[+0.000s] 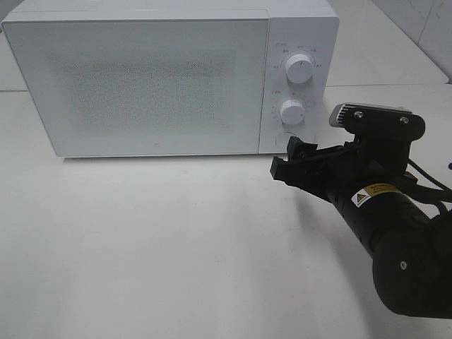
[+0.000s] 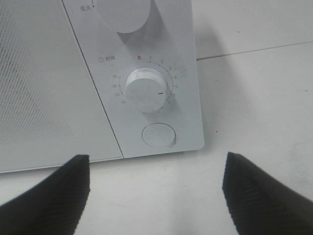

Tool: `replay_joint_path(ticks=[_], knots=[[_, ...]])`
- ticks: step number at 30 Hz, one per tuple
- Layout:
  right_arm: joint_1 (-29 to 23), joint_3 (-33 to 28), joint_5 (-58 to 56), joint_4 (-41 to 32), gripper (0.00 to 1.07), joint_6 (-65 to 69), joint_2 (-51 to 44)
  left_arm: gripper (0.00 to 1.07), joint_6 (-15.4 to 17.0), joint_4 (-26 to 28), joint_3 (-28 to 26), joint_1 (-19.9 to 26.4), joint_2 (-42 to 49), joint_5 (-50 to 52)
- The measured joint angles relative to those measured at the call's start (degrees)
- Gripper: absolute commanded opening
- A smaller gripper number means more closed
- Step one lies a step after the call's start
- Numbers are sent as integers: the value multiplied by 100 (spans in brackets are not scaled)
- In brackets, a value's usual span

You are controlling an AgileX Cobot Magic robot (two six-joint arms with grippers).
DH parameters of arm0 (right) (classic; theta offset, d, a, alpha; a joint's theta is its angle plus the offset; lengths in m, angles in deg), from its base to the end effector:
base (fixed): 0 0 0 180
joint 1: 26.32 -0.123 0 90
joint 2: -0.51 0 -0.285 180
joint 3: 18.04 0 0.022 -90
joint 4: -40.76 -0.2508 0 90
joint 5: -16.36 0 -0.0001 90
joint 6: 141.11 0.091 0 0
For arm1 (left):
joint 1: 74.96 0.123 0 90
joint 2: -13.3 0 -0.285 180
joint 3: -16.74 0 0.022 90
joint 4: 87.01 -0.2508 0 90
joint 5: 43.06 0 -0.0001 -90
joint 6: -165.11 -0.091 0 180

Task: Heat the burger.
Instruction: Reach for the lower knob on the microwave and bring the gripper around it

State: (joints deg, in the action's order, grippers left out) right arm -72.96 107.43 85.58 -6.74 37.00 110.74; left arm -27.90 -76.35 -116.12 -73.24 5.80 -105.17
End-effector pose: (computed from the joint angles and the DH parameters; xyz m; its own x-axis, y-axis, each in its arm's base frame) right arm 0.2170 0.1385 0.1381 -0.1800 0.1577 -0.9709 -0.0087 0.9868 0.1619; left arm -0.0099 -0.0152 0.2834 -0.4229 0.1243 -0.8976 0.1773 0.9828 0.0526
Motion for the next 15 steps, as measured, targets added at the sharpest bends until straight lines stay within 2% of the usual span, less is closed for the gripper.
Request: replay_joint_path(ticks=[11, 15], knots=[[0, 63, -6, -11, 73, -292, 11, 96, 0, 0, 0, 0, 0, 0], [0, 327, 0, -6, 75, -401, 218, 96, 0, 0, 0, 0, 0, 0]])
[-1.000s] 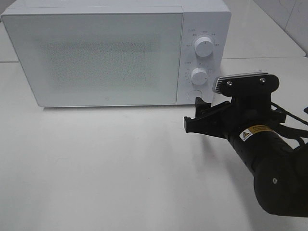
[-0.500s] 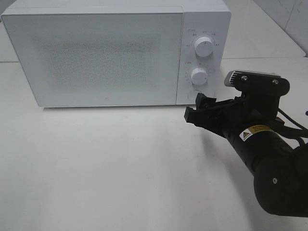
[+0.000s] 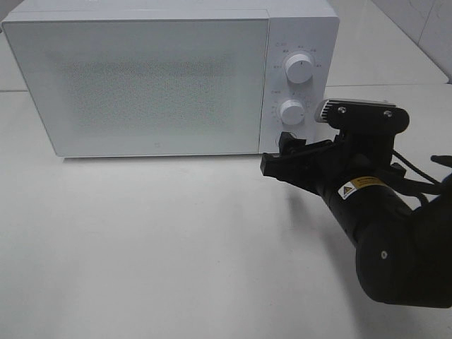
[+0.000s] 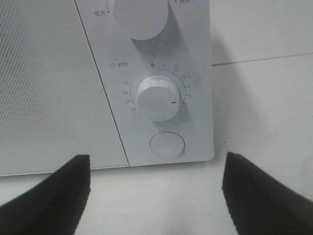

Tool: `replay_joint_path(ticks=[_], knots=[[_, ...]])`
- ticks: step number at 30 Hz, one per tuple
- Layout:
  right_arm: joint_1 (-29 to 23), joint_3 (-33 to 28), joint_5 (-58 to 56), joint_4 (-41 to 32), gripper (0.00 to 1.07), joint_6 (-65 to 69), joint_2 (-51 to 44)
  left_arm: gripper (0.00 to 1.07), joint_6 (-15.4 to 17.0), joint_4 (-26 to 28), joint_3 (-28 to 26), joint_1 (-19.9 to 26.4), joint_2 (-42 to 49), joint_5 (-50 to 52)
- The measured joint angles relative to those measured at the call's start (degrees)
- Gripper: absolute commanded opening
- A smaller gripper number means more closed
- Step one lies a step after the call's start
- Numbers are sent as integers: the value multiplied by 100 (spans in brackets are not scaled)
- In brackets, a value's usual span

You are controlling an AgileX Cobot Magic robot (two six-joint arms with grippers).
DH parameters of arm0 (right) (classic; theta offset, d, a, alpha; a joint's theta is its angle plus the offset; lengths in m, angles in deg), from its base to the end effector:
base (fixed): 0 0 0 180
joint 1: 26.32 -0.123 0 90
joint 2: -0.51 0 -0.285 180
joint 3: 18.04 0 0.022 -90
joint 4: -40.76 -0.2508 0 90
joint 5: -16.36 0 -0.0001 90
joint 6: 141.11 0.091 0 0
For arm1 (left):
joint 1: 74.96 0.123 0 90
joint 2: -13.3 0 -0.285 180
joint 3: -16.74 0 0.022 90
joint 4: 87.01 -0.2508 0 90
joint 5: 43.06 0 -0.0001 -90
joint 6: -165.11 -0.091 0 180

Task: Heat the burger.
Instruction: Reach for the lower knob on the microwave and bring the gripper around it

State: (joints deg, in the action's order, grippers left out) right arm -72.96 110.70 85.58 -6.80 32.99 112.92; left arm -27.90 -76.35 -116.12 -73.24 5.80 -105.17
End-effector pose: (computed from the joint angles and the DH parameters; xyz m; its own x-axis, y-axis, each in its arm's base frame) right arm 0.2272 0.1492 0.1370 -0.1663 0.1022 -0.9808 -0.0216 0.9940 0.1073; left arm -0.0099 -0.0152 0.2834 -0.4229 0.1243 -0.8976 0.1773 0.9828 0.0526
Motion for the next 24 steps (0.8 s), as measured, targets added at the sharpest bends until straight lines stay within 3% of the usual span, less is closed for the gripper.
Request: replay_joint_path(ticks=[24], knots=[[854, 1530, 0, 413, 75, -401, 1020, 96, 0, 0, 0, 0, 0, 0]])
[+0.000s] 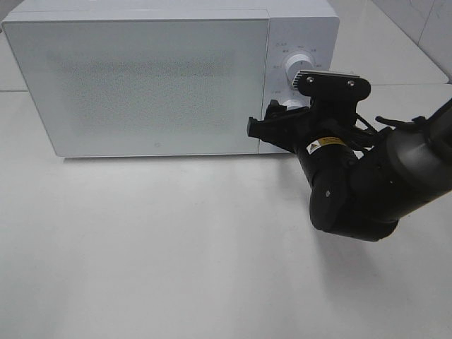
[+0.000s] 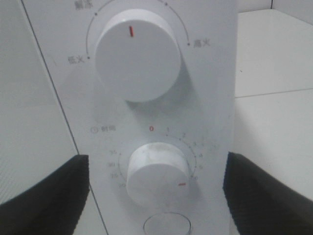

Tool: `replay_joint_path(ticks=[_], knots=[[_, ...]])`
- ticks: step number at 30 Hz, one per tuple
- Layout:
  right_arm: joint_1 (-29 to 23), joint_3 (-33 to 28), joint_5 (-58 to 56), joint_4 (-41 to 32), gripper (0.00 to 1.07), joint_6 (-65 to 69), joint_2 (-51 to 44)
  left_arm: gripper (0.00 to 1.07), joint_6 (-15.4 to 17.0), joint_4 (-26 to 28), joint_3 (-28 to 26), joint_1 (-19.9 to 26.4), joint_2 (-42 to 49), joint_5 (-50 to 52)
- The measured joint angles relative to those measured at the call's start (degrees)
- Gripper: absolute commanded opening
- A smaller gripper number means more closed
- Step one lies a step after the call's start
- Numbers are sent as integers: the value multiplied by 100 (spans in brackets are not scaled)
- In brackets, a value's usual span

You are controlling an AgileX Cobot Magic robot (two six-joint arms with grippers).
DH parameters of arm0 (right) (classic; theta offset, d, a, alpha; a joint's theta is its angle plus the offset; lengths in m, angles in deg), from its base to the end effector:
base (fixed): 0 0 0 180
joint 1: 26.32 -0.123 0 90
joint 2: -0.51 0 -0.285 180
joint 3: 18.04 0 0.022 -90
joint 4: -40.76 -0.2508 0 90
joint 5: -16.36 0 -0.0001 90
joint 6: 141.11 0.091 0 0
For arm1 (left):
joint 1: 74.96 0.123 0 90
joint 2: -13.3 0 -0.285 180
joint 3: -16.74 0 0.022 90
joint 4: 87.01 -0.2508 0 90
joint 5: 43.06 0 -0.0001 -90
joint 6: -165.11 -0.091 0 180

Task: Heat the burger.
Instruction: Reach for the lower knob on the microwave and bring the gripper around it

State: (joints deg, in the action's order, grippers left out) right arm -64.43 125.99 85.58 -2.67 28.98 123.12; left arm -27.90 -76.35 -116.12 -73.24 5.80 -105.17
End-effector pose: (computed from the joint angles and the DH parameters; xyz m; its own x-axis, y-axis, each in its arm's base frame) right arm 0.2997 0.1607 0.1300 -0.0791 0.0845 -0.9933 0.0424 0.9958 0.0813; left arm -0.0099 -0.0152 0.2834 -0.4229 0.1243 -0.8976 0.1773 0.9828 0.0526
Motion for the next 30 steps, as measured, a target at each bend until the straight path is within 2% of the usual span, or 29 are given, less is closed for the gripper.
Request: replay_joint_path(ticks=[11, 21, 26, 30], knots=[[126, 401, 0, 57, 75, -11, 424, 96, 0, -11, 0, 0, 0, 0], [149, 447, -6, 52, 73, -34, 453, 96, 0, -11, 0, 0, 0, 0], [149, 453, -6, 69, 69, -178, 453, 96, 0, -11, 0, 0, 0, 0], [149, 458, -6, 109, 58, -269, 453, 96, 0, -17, 0, 0, 0, 0]])
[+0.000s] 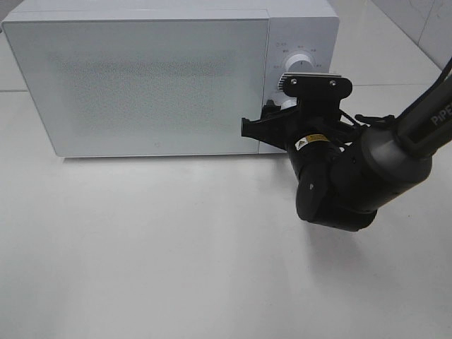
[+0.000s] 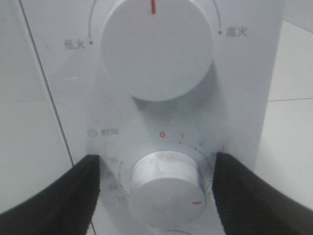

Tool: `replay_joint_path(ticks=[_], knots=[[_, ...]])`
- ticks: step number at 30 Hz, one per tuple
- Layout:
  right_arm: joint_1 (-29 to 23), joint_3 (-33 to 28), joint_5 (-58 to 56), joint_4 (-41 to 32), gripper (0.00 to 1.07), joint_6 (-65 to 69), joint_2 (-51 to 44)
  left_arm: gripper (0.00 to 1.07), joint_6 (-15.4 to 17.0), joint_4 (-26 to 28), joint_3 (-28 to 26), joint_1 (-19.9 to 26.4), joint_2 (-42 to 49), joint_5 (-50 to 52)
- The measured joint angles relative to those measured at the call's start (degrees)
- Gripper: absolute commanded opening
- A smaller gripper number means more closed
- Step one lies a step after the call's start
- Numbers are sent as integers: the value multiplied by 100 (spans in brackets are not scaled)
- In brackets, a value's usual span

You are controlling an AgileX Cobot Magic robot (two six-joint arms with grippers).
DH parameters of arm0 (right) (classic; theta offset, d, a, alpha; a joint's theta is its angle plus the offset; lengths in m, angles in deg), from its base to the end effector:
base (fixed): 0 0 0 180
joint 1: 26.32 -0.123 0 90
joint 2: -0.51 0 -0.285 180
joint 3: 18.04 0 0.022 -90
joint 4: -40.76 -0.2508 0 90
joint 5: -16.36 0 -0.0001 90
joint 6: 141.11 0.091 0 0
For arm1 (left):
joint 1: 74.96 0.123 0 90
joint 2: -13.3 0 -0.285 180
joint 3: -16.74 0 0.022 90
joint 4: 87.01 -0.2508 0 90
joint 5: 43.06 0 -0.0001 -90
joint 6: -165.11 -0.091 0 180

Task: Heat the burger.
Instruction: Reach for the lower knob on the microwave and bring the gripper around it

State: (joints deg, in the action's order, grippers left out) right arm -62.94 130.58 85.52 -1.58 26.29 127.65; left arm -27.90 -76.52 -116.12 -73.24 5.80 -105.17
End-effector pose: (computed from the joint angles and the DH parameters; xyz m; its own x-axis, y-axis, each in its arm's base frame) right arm 0.3189 0.1657 0.1177 -0.0767 0.0335 -0.9965 0.0465 0.9985 0.0300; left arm -0.0099 -0.0150 0.2833 -0.4232 0.1257 -0.8973 0.1756 0.9829 0.0549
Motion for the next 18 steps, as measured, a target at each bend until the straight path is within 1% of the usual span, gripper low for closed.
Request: replay_joint_path(ticks=[1, 2, 3, 4, 5, 6, 7, 8, 9, 10, 11, 12, 18], knots=[[0, 0, 0, 6, 49, 0, 0, 96, 0, 0, 0, 0, 0, 0], [0, 0, 0, 6, 49, 0, 0, 96, 0, 0, 0, 0, 0, 0], [0, 0, 0, -17, 43, 0, 0, 96, 0, 0, 0, 0, 0, 0], [11, 0, 0, -52, 31, 0, 0, 96, 0, 0, 0, 0, 0, 0], [11, 0, 0, -52, 31, 0, 0, 96, 0, 0, 0, 0, 0, 0], [17, 0, 0, -63, 21, 23, 0, 96, 0, 0, 0, 0, 0, 0], [17, -6, 0, -63, 17, 57, 0, 96, 0, 0, 0, 0, 0, 0], [17, -6, 0, -63, 17, 57, 0, 96, 0, 0, 0, 0, 0, 0], [23, -6, 0, -57, 10, 178, 0, 96, 0, 0, 0, 0, 0, 0], [23, -6, 0, -57, 7, 258, 0, 96, 0, 0, 0, 0, 0, 0], [23, -6, 0, -57, 7, 258, 0, 96, 0, 0, 0, 0, 0, 0], [23, -6, 0, -57, 4, 390, 0, 96, 0, 0, 0, 0, 0, 0], [23, -6, 0, -57, 3, 751, 0, 96, 0, 0, 0, 0, 0, 0]])
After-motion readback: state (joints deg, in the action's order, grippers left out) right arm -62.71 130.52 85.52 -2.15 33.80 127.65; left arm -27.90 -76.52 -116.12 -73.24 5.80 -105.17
